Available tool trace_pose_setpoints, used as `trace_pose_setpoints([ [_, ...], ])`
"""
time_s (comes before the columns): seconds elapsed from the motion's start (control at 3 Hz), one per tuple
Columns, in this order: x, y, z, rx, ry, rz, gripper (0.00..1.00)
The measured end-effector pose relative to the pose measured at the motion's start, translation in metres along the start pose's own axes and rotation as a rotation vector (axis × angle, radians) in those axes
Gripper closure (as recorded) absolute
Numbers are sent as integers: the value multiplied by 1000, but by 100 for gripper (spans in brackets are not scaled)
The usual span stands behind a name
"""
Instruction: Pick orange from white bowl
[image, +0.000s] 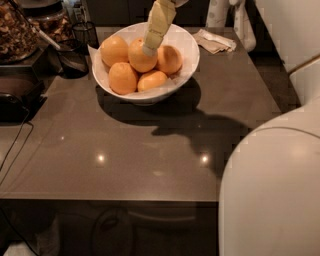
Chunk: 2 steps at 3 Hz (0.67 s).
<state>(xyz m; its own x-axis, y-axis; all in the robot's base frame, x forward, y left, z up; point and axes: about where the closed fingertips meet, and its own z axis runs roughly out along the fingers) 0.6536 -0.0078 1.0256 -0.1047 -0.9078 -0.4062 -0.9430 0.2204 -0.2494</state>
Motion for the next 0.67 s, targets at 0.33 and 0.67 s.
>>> trace_pose_setpoints([
  [0.33, -8, -7, 12, -17, 5, -13, 19],
  [0.67, -15, -13, 25, -32, 10, -17, 23],
])
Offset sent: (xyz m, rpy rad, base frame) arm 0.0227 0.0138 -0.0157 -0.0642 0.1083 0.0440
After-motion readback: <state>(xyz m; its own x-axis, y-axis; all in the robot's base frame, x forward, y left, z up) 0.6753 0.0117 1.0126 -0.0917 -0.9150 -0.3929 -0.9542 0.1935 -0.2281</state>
